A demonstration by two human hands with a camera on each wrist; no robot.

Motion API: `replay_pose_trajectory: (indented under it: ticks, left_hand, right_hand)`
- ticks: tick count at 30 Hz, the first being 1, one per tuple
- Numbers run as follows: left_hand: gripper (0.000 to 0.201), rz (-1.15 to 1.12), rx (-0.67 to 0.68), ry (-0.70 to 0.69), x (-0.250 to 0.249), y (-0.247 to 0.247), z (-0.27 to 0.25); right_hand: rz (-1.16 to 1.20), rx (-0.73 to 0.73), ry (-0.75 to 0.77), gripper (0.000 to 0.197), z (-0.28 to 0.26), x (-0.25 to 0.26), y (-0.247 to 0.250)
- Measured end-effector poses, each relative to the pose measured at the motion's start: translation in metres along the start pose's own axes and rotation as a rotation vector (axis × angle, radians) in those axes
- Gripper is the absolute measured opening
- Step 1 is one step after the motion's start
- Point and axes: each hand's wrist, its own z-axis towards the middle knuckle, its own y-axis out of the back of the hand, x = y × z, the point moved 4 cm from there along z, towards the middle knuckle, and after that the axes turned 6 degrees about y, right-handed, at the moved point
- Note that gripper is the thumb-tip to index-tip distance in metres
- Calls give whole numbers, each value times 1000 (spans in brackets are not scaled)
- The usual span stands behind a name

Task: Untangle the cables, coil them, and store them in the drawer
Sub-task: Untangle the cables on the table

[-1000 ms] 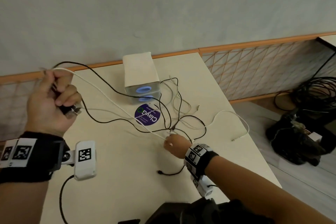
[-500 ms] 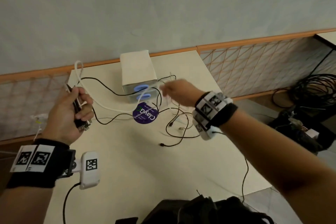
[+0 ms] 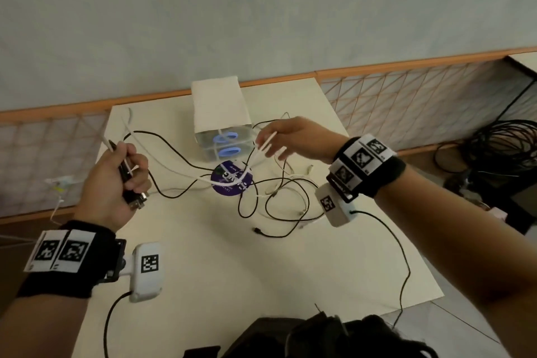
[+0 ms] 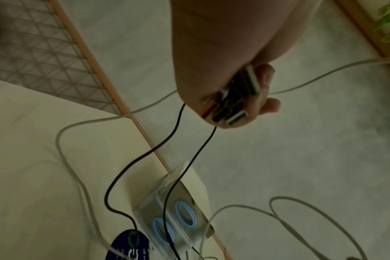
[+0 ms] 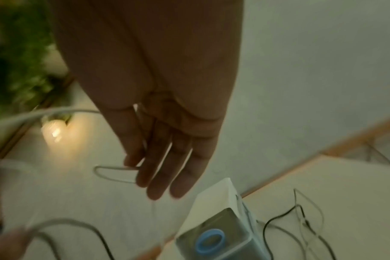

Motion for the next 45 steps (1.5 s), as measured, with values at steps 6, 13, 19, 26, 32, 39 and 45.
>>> replay_pose_trajectory:
  ticks: [6,13,19,26,32,39,45]
  left_hand:
    - [19,-136,-40,-70,-13,8,6]
    - [24,-388,-147,-159,-36,85,29]
    - [44,-326,-180,-239,-35,57,17]
    - [44,-307,-203,-178,-30,51,12]
    - [40,-337,-242,-145,-23,54,6]
    - [20,-184,-25,-55,-13,-1,-12]
    - [25,182,112,45,19,-68,-28]
  right_hand:
    - [-648,-171,-80,31,11,-33,30]
    - [-926,18,-561,37,-19,-144,40]
    - [-614,-161,-615,36,-32,-170,39]
    - [-19,-356,-322,44,-15,-85,53]
    - [596,-596,87,13,-6,-11,89]
    - [-263,-135,24,23,4,16,29]
    - [-150,108,30,22,13,44,-39]
